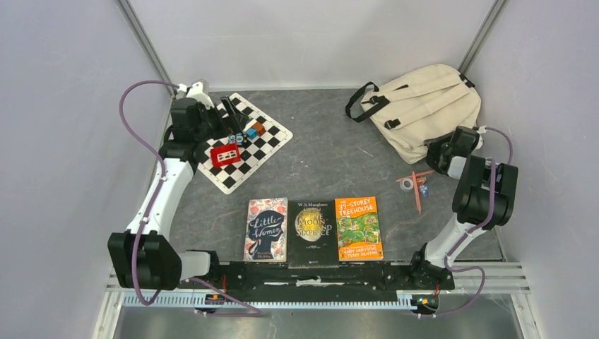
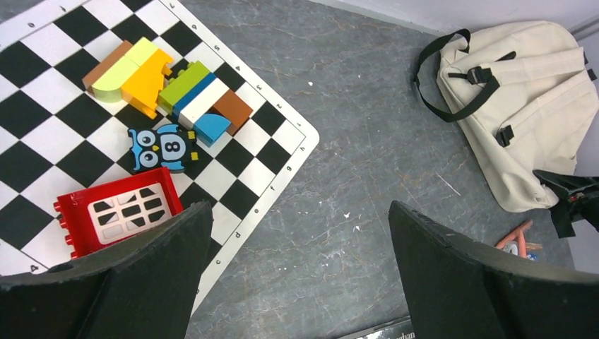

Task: Pack the student bag
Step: Move the student bag to the center of the board.

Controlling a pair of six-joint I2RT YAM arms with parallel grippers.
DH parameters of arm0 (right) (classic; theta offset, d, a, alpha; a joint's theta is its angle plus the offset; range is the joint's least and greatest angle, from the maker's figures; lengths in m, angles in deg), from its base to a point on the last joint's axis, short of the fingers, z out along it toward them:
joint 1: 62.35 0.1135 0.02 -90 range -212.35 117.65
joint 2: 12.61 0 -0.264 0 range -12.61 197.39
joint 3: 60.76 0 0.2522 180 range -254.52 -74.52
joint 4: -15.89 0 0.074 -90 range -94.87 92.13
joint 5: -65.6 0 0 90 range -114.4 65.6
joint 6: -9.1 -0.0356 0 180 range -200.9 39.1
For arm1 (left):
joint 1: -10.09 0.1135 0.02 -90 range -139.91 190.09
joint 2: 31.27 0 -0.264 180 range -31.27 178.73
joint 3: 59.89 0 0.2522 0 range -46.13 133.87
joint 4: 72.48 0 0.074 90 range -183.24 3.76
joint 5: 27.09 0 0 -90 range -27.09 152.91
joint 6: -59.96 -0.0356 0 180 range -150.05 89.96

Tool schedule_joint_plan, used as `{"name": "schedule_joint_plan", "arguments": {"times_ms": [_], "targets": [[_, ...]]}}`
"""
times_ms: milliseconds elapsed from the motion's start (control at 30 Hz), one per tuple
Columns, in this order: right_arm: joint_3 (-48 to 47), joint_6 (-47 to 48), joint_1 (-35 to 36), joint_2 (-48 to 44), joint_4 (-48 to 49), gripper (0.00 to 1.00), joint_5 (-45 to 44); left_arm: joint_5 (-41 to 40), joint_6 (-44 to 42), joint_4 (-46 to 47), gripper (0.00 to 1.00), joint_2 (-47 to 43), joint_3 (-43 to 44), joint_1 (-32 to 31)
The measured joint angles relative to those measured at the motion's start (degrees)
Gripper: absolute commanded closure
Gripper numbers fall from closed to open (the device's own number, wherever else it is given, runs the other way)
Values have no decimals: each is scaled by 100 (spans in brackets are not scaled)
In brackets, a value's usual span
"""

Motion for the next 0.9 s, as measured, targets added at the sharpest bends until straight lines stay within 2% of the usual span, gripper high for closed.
{"name": "schedule_joint_plan", "arguments": {"times_ms": [67,100,333,500,733,900], "targets": [[48,50,0,-55,55,97,74,76,13,4,0,74,0,-2],[68,85,0,-96,63,100,101,136,20,4,0,101,0,-4],[101,85,66,-863,-37,100,332,343,74,57,3,157,0,-162],[111,87,426,-1779,-55,100,306,444,72,94,2,175,-2,-507],[1054,81,1554,-3246,155,100,-155,968,396,546,0,516,-160,-780],[1939,37,2496,-3836,164,100,-817,1403,898,942,0,914,-413,-796]]}}
